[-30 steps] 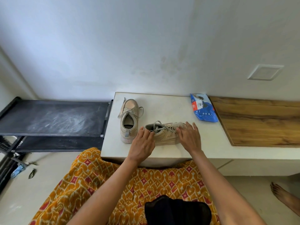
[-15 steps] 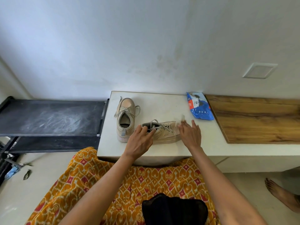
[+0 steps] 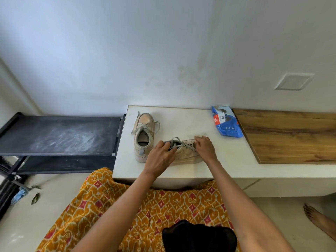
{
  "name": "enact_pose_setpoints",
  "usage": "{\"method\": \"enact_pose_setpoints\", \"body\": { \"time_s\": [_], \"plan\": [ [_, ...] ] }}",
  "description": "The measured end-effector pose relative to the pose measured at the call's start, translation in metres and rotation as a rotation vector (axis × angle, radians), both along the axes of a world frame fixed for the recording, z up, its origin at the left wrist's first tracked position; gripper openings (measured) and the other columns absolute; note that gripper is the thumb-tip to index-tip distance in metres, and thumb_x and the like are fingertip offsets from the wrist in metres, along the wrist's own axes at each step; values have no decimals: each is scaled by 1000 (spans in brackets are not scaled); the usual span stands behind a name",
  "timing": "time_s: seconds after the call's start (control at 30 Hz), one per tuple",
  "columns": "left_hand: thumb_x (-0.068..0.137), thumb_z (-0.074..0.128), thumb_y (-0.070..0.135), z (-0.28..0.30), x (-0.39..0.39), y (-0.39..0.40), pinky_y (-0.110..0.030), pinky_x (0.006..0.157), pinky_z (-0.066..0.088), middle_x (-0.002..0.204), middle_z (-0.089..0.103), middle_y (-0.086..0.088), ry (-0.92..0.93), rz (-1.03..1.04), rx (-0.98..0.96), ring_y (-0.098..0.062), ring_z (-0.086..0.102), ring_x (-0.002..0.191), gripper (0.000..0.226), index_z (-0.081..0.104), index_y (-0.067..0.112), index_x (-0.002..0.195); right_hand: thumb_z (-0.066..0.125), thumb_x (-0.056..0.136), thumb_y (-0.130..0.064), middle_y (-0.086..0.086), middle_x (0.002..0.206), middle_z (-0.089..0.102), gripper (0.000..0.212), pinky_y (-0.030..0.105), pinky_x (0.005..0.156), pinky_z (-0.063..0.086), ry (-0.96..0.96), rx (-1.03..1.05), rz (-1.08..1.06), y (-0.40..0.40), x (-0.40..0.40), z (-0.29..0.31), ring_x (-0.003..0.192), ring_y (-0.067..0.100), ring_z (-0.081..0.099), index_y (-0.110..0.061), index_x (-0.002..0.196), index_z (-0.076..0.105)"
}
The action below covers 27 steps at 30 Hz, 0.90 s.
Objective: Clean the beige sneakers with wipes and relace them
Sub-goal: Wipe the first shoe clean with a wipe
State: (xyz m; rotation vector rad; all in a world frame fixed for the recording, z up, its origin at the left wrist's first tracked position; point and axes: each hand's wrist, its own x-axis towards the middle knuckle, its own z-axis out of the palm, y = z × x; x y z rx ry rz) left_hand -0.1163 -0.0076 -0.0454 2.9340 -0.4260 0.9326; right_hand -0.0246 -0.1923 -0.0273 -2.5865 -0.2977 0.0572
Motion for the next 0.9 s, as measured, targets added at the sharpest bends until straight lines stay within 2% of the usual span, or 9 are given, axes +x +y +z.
{"method": "enact_pose_setpoints", "body": {
  "time_s": [0.1, 0.2, 0.23, 0.33, 0.47, 0.6, 0.7, 0.77, 0.9],
  "plan": [
    [90, 44, 26, 3, -2, -2, -27, 59, 38, 78, 51, -2, -7, 1, 1, -17, 40, 68, 22, 65, 17, 90, 43, 99, -17, 9, 131, 58, 38, 29, 101, 40, 110, 296, 59, 24, -6, 8, 121, 20, 54, -10, 136, 49],
    [90, 48, 25, 4, -2, 0, -27, 58, 37, 78, 51, -2, -9, -4, 2, -17, 40, 68, 18, 64, 18, 88, 44, 98, -14, 9, 128, 59, 39, 32, 99, 46, 191, 595, -25, 32, -7, 14, 117, 20, 56, -14, 137, 47],
    [90, 49, 25, 4, -2, 0, -27, 58, 37, 79, 52, -2, -8, -6, 7, -17, 40, 68, 17, 64, 18, 88, 44, 97, -12, 10, 128, 59, 38, 28, 98, 44, 185, 562, -57, 30, -5, 14, 117, 21, 55, -13, 135, 49],
    [90, 48, 26, 3, -2, -2, -26, 59, 37, 81, 53, -2, 3, 10, 9, -17, 41, 70, 20, 66, 18, 90, 45, 95, -6, 12, 122, 63, 32, 20, 87, 38, 74, 235, -52, 16, 0, 5, 115, 26, 56, -6, 122, 62],
    [85, 59, 26, 7, -4, -3, -25, 58, 38, 81, 55, -1, -13, 14, 0, -17, 43, 70, 12, 68, 18, 89, 49, 94, -15, 3, 103, 70, 29, 34, 77, 45, -126, -164, 91, 4, 4, -5, 102, 26, 53, -24, 112, 70],
    [88, 54, 26, 4, -3, -3, -27, 58, 40, 83, 56, -1, 0, 22, -32, -17, 42, 71, 16, 68, 18, 88, 48, 92, -13, 8, 103, 69, 29, 35, 75, 43, -145, -211, 110, 8, 12, 11, 98, 29, 54, -21, 107, 72],
    [89, 45, 28, 3, -4, -4, -27, 58, 40, 83, 58, -1, 9, 35, -51, -18, 43, 71, 25, 68, 18, 87, 55, 91, -15, 4, 93, 71, 23, 34, 70, 43, -266, -86, 124, 26, 6, 21, 92, 25, 55, -22, 102, 74],
    [88, 50, 26, 5, -4, -5, -25, 58, 39, 82, 58, -1, 1, 35, -39, -18, 45, 70, 20, 68, 18, 85, 60, 89, -15, 1, 90, 72, 19, 30, 68, 39, -354, -74, 203, 29, -5, 13, 90, 22, 54, -20, 99, 75],
    [82, 68, 23, 3, -3, -4, -26, 58, 40, 83, 60, -1, 28, 29, -42, -18, 44, 70, 8, 68, 17, 87, 65, 85, -15, -1, 112, 68, 32, 35, 87, 39, -367, -241, 180, -4, -13, -15, 113, 26, 52, -29, 113, 68]
  ]
}}
